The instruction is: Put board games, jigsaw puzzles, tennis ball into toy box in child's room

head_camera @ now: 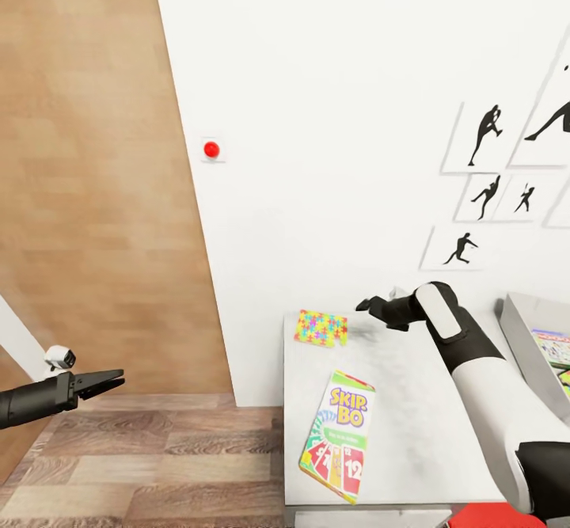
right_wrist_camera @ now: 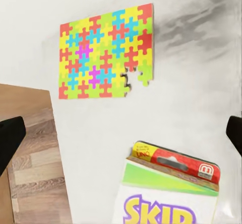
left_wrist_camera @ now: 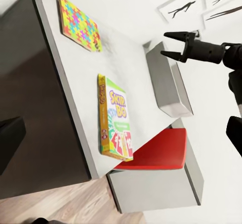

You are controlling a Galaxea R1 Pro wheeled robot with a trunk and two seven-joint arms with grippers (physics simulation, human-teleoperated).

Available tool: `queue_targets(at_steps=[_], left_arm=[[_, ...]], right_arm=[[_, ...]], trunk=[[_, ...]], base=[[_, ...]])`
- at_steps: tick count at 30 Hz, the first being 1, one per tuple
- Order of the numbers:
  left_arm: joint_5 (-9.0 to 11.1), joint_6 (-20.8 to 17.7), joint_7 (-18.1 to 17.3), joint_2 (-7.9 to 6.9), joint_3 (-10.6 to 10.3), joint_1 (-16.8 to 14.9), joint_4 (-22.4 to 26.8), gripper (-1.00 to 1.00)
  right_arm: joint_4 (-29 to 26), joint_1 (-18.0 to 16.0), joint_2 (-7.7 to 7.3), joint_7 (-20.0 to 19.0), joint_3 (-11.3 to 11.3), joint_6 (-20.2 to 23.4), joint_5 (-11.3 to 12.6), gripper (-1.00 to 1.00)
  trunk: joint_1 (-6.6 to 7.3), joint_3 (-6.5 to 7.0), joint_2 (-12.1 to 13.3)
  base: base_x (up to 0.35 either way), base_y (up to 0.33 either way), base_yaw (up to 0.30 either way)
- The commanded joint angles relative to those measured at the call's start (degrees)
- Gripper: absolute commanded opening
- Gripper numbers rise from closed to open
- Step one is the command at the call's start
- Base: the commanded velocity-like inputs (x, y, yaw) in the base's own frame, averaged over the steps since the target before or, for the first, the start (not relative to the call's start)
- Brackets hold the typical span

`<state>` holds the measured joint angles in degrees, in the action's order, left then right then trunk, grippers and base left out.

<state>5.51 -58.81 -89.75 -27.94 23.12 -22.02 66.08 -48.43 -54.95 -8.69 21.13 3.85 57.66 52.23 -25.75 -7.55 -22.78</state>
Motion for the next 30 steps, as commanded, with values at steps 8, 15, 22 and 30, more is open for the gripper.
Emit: queue_targets(at_steps=[8,15,22,30], left_arm=[[-0.09,-0.59,-0.25,-0.01,0.03,0.02,0.01,1.0],[-0.14,-0.53,-0.25,-0.06,0.07,0.04,0.01,1.0],[-0.14,-0.52,-0.25,-0.1,0.08,0.04,0.01,1.0],[-0.13,-0.52,-0.25,-0.1,0.08,0.05,0.01,1.0]], right_arm=[[4.05,-1.0,-0.13,0.57,0.18,-0.93,-0.25,1.0],[5.86,-1.27,-0.03,0.5,0.27,-3.22,-0.37,1.0],[7.07,-1.38,-0.02,0.49,0.28,-3.65,-0.45,1.0],[7.25,-1.39,-0.08,0.49,0.33,-3.72,-0.46,1.0]], trunk=[[-0.03,-0.88,-0.13],[-0.03,-1.53,-0.13],[-0.03,-2.19,-0.13],[-0.03,-2.94,-0.13]], base=[[0.0,0.0,0.0],[0.0,0.0,0.0],[0.0,0.0,0.0],[0.0,0.0,0.0]])
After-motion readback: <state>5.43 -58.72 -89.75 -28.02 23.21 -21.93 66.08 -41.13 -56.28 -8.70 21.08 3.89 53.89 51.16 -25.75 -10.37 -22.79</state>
